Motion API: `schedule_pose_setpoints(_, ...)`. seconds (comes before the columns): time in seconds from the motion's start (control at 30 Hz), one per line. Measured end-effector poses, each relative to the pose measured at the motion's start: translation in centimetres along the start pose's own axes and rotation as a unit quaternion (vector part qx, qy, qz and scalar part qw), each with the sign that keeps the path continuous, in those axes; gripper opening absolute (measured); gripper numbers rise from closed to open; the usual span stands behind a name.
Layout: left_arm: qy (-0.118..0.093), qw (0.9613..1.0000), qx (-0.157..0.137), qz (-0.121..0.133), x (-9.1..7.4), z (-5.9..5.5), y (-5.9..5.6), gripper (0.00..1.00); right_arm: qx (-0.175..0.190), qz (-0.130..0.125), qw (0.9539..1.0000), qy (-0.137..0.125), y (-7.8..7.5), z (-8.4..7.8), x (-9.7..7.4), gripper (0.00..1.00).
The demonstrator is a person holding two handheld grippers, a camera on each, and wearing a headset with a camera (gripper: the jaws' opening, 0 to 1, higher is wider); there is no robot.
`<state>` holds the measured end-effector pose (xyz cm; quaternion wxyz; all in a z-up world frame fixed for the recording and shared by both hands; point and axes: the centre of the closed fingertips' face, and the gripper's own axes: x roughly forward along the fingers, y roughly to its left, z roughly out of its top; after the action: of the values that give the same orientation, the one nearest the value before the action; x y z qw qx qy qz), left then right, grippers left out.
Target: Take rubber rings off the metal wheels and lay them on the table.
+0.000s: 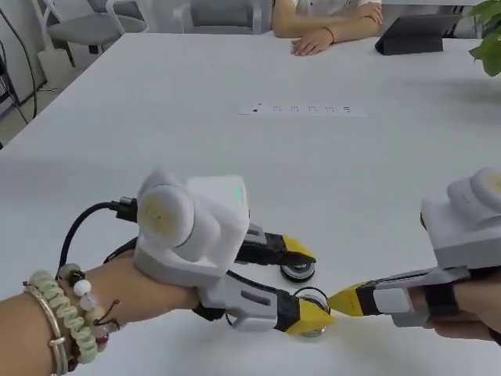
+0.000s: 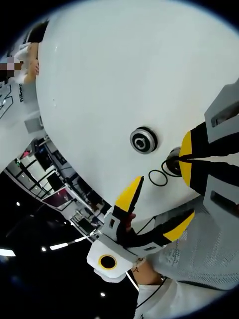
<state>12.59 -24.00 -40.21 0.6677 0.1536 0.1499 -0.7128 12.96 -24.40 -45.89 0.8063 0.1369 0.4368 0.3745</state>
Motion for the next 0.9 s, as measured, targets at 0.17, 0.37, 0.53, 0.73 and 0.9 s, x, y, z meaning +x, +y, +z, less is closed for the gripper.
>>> schedule_pose_setpoints(0.17, -0.016, 0.9996, -0.020, -0.010, -0.8, 1.6, -0.1, 0.54, -0.007, -0.002, 1.0000, 0.002, 0.0, 0.0, -0.1, 0.00)
schedule_pose_setpoints(0.37, -0.003, 0.9999, 0.002, -0.011, -2.3, 2.4, -0.1, 0.62, -0.011, -0.006, 0.9999, 0.000, -0.1, 0.1, -0.4, 0.00)
schedule_pose_setpoints(0.53, 0.007, 0.9997, 0.024, -0.005, -3.9, 2.7, -0.3, 0.66, -0.009, -0.011, 0.9998, -0.014, -0.4, 0.7, -0.9, 0.00)
schedule_pose_setpoints(0.73, 0.013, 0.9991, 0.037, 0.013, -6.2, 2.8, -0.5, 0.73, -0.009, -0.016, 0.9995, -0.025, -0.6, 1.1, -1.4, 0.00)
schedule_pose_setpoints(0.9, 0.013, 0.9984, 0.036, 0.041, -8.3, 2.7, -0.1, 0.75, -0.010, -0.018, 0.9992, -0.033, -0.6, 1.4, -1.6, 0.00)
